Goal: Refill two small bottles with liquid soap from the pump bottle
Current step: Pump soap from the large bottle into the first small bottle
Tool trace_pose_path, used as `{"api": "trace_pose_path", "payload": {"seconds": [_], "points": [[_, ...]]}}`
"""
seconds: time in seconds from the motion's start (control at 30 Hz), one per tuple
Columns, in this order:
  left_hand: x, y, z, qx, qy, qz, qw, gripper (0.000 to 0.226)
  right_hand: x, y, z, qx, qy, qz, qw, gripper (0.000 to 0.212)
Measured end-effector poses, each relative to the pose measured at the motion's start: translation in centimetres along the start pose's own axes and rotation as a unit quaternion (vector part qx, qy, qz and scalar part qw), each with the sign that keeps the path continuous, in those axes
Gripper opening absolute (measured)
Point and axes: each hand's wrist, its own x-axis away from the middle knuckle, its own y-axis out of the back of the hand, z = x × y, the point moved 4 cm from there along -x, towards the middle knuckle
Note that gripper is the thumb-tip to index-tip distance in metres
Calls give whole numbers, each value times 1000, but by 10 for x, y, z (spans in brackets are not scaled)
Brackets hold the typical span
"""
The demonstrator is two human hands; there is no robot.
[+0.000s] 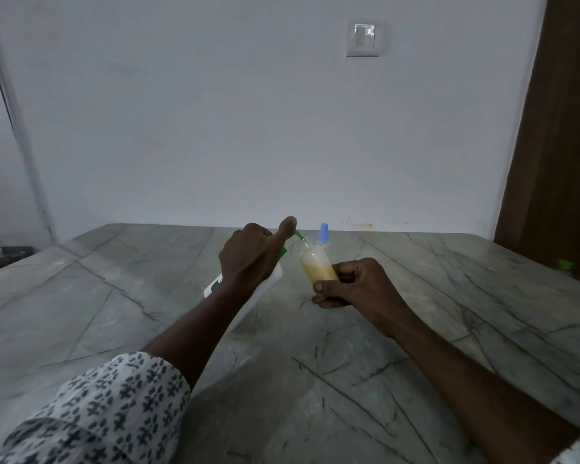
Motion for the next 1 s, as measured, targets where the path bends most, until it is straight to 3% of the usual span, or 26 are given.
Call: {"api": "trace_pose_path", "payload": {"seconds": [0.17, 0.4, 0.6, 0.7, 0.8, 1.0], "points": [[1, 1, -3, -6, 6, -1, 1000, 82, 1, 2, 0, 7, -2, -4, 1000, 34], [5, 4, -8, -15, -2, -29, 999, 57, 2, -1, -1, 24, 1, 4, 1000, 39], [1, 1, 1, 79, 43, 54, 995, 74, 1, -4, -2, -4, 9, 3, 1000, 40], [4, 3, -2, 251, 70, 129, 957, 62, 1, -7, 2, -33, 21, 9, 999, 41], [4, 5, -2, 366, 116, 129, 915, 46, 2, -12, 4, -52, 21, 23, 998, 38], [-4, 10, 23, 470, 165, 143, 855, 57, 1, -11, -1, -83, 8, 11, 996, 34]]}}
